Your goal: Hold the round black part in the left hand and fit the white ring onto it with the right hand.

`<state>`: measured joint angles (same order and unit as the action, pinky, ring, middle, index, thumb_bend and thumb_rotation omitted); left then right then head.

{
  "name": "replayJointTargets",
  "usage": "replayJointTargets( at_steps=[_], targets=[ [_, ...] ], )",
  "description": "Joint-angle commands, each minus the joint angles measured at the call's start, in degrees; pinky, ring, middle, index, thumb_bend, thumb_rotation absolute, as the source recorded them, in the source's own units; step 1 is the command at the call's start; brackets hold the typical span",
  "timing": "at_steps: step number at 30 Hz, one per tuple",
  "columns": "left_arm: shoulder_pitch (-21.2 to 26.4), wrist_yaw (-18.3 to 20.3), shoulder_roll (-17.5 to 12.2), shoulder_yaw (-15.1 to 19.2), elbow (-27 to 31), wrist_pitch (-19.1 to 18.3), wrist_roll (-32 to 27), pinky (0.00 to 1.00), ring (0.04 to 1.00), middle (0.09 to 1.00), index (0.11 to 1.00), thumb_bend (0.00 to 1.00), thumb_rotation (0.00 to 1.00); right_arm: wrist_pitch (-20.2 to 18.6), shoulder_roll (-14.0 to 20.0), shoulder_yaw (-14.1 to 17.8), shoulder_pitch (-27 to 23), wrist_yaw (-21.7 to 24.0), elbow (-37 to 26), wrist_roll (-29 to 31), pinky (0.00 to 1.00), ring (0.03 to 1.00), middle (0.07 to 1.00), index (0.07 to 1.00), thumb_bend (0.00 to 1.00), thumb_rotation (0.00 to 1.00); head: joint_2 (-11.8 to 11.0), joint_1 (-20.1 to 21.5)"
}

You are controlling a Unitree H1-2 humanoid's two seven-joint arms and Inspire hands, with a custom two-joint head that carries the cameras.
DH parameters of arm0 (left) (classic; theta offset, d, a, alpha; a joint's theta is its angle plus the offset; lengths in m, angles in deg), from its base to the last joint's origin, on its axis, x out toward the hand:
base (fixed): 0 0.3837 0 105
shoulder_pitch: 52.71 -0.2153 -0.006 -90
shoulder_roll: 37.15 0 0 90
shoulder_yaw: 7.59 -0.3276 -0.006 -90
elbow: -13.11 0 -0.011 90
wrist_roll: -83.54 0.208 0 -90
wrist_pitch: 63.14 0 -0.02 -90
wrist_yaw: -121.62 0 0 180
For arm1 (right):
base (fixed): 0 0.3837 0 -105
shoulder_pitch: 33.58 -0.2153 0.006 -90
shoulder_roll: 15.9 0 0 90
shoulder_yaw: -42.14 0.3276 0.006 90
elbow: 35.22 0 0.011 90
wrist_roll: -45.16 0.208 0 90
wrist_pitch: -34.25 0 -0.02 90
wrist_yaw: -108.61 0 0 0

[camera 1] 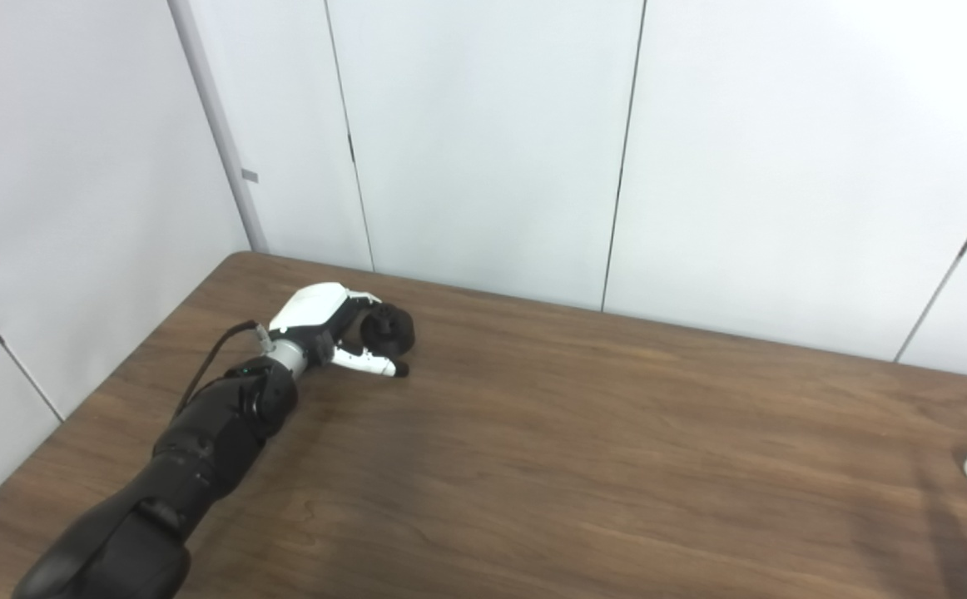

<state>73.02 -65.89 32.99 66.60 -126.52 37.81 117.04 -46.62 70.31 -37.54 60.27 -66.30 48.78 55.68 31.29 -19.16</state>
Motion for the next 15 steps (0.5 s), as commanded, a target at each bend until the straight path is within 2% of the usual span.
replayJointTargets(
  at_steps=[1, 4, 5, 6, 7, 9, 10, 15],
  targets=[
    [1.9, -1.2, -0.3, -0.6, 0.2, 1.1, 1.0, 0.97, 0.922, 0.851, 0.7, 0.85, 0.31, 1.3, 1.2, 0.7, -0.6, 0.6, -1.9, 0.9, 0.96, 0.969, 0.975, 0.99, 0.44, 0.79, 0.1, 0.0],
    [1.9, -3.9, 0.0, -0.8, -0.6, 1.8, 1.3, 0.93, 0.896, 0.814, 0.614, 0.83, 0.18, 1.9, 1.1, 0.8, -0.7, 0.4, -1.7, 0.6, 0.95, 0.964, 0.971, 0.989, 0.45, 0.79, 0.1, 0.0],
    [1.9, -4.5, 0.1, -0.9, -0.9, 2.1, 1.2, 0.93, 0.891, 0.803, 0.554, 0.68, 0.12, 1.9, 1.2, 0.8, -0.7, 0.4, -1.8, 0.6, 0.95, 0.962, 0.97, 0.99, 0.46, 0.79, 0.5, 0.2],
    [2.2, -6.5, 0.1, -1.6, -1.8, 2.9, 2.3, 0.93, 0.889, 0.798, 0.523, 0.6, 0.1, 2.2, 1.2, 0.9, -0.8, 0.4, -2.1, 0.4, 0.95, 0.961, 0.969, 0.99, 0.46, 0.79, 0.5, 0.2],
    [2.4, -7.8, 0.1, -2.1, -2.5, 3.6, 2.9, 0.9, 0.858, 0.753, 0.499, 0.56, 0.07, 2.3, 1.3, 1.0, -0.8, 0.3, -2.5, 0.3, 0.95, 0.963, 0.969, 0.987, 0.49, 0.8, 0.9, 0.2],
    [2.9, -9.9, 0.1, -3.2, -3.8, 4.7, 3.8, 0.9, 0.844, 0.724, 0.486, 0.53, 0.06, 2.5, 1.0, 1.3, -0.9, 0.0, -3.4, 0.4, 0.96, 0.967, 0.97, 0.987, 0.51, 0.81, 0.9, 0.2],
    [3.1, -10.4, 0.1, -3.6, -4.1, 5.1, 4.0, 0.9, 0.837, 0.709, 0.484, 0.53, 0.05, 2.4, 0.9, 1.6, -0.9, -0.3, -4.1, 0.5, 0.95, 0.962, 0.961, 0.976, 0.52, 0.79, 1.6, -0.1],
    [3.7, -11.6, 0.3, -4.7, -5.2, 5.9, 4.4, 0.94, 0.84, 0.693, 0.483, 0.52, 0.05, 1.3, 1.0, 2.5, -1.3, -0.7, -6.9, 0.8, 0.96, 0.958, 0.96, 0.965, 0.56, 0.8, 2.4, -0.2]
  ],
)
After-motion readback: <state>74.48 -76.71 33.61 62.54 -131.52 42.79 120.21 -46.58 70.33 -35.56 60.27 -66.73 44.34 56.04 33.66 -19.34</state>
